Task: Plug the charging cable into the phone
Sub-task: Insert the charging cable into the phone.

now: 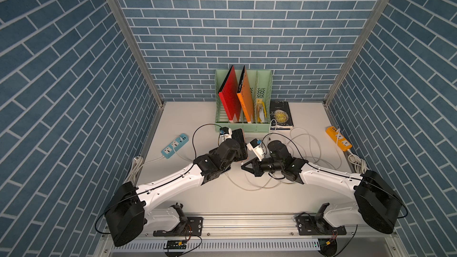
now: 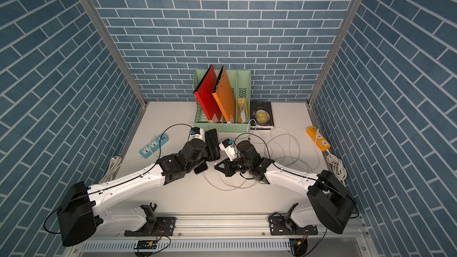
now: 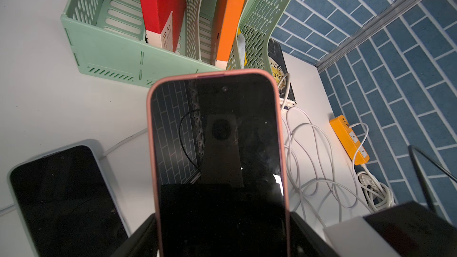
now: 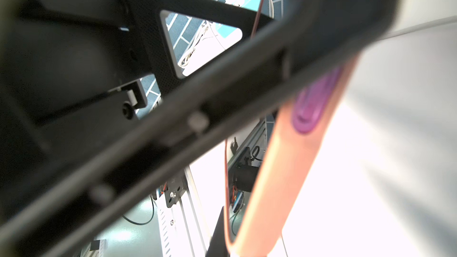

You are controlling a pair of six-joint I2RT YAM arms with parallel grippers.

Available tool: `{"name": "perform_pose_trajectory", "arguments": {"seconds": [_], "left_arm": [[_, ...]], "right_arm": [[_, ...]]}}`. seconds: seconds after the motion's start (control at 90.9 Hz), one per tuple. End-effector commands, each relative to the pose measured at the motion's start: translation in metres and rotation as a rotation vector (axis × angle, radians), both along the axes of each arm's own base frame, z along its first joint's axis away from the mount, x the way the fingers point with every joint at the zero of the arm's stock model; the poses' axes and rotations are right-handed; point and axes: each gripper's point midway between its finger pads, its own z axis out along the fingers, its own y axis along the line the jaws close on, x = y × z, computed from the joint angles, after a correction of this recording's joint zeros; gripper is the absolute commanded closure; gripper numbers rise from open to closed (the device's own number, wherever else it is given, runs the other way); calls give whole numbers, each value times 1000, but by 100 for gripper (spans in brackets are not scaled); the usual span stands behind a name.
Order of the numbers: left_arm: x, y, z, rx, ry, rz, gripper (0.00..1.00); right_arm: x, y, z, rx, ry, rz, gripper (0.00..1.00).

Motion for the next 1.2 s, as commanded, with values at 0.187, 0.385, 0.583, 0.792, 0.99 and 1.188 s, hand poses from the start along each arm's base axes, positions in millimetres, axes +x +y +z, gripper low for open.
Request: {"name": "perform_pose_trajectory", "arguments": {"seconds": [0.187,0.385,0.583,0.792,0.99,1.188], "left_arm": [[-3,-2,1,-19,-21,-33,100],[-6,-3,-5,-12,-13,-47,100],[-9,-2,-13,-8,0,-59,100],[-11,-3,-20,-5,17,-67,100],[-11,-4,-21,-2,23,-71,100],[-11,-6,-22,1,27,-74,100]], "right_arm": [[22,4,25,85,-1,-45,100],[28,6,25,88,7,-48,100],[38,3,27,95,4,-68,100],[45,4,30,104,-11,-70,100],[51,5,32,103,-28,-65,100],[56,2,34,107,-42,-75,100]]}}
